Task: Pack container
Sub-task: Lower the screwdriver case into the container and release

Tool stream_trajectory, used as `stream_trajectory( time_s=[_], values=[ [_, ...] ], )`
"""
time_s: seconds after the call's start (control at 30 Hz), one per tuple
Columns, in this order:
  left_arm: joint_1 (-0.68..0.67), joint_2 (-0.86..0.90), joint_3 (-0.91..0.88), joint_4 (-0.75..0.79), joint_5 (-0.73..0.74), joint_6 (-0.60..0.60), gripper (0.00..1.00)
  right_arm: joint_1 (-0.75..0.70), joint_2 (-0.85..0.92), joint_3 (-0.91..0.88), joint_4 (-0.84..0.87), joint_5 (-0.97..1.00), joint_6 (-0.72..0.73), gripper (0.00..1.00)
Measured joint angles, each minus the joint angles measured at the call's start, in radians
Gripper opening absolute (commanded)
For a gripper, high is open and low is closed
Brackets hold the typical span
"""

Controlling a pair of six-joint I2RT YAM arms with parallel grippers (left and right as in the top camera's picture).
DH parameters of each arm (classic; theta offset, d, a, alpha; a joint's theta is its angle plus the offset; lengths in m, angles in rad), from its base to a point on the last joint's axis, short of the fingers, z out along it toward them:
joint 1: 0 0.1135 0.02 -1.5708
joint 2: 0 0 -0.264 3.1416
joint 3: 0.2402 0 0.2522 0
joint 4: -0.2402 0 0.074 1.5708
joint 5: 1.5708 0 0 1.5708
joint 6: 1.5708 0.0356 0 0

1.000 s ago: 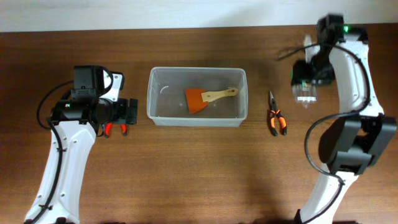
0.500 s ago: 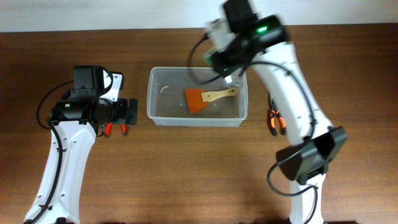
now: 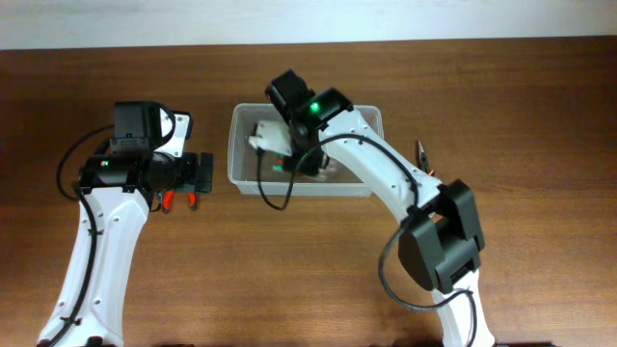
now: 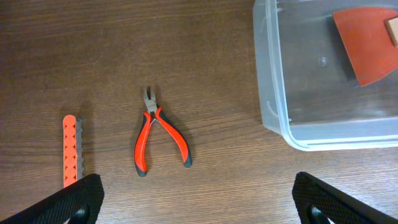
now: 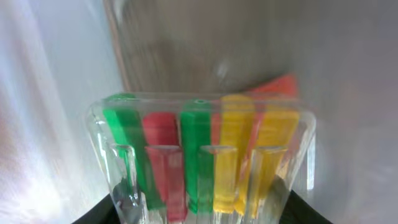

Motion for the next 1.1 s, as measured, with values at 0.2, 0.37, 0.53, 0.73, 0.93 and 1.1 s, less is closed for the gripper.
stream_trajectory(
  time_s=[0.2,0.37,0.53,0.73,0.93,1.1],
  values=[
    [0.0,0.0,0.0,0.0,0.0,0.0,0.99,-0.083,0.029,-0.069,-0.004,0.007,-0.033,0.7],
    [0.0,0.0,0.0,0.0,0.0,0.0,0.99,-0.142,0.029,-0.069,-0.018,0.001,-0.024,0.98],
    [0.0,0.0,0.0,0.0,0.0,0.0,0.99,-0.137,0.028,0.014,-0.081,0.001,0.053,0.98],
    [0.0,0.0,0.0,0.0,0.0,0.0,0.99,-0.139,0.009,0.276,-0.223,0.0,0.185,0.99],
    [0.0,0.0,0.0,0.0,0.0,0.0,0.99,-0.19,-0.028,0.535,-0.361,0.0,0.303,0.98],
    [0.0,0.0,0.0,0.0,0.0,0.0,0.99,-0.327,-0.052,0.609,-0.376,0.0,0.508,0.98]
  ],
)
